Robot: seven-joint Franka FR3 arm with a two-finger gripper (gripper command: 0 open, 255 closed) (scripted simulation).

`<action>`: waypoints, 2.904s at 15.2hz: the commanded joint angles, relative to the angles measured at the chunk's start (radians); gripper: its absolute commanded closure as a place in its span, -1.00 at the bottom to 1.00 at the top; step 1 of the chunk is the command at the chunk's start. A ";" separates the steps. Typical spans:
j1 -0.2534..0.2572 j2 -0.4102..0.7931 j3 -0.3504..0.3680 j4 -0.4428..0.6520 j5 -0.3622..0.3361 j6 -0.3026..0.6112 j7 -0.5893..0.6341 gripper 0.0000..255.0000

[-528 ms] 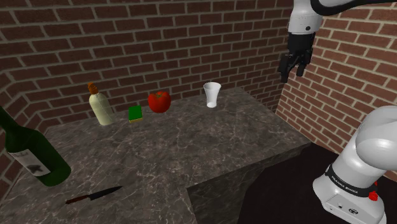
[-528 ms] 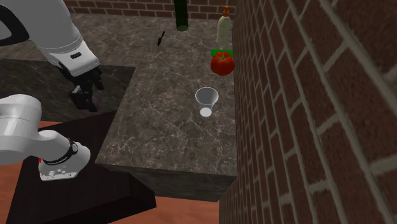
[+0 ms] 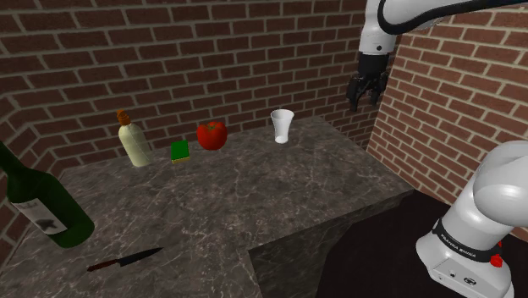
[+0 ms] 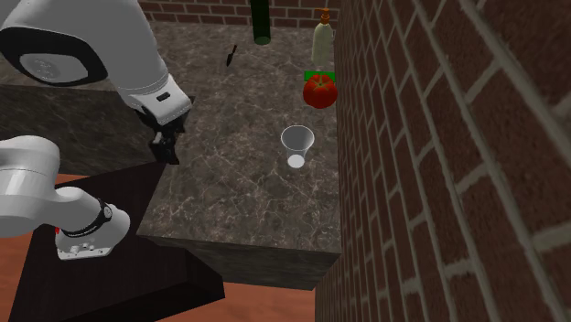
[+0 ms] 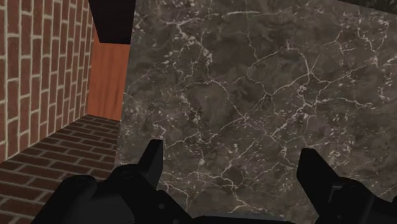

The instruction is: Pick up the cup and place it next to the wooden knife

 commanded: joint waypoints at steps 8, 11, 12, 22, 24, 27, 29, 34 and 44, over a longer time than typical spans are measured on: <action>0.020 0.335 -0.054 0.181 0.106 0.184 -0.060 -1.00; 0.022 0.449 -0.068 0.263 0.154 0.221 -0.089 -1.00; 0.022 0.487 -0.071 0.293 0.171 0.230 -0.098 -1.00; -0.015 0.878 -0.071 0.678 0.343 0.243 -0.176 -1.00; -0.025 0.936 -0.066 0.747 0.364 0.234 -0.181 -1.00; -0.021 0.948 -0.062 0.725 0.369 0.268 -0.185 -1.00; -0.018 0.956 -0.059 0.712 0.373 0.290 -0.187 -1.00; -0.014 0.968 -0.055 0.696 0.379 0.318 -0.191 -1.00; -0.014 0.968 -0.055 0.696 0.379 0.318 -0.191 1.00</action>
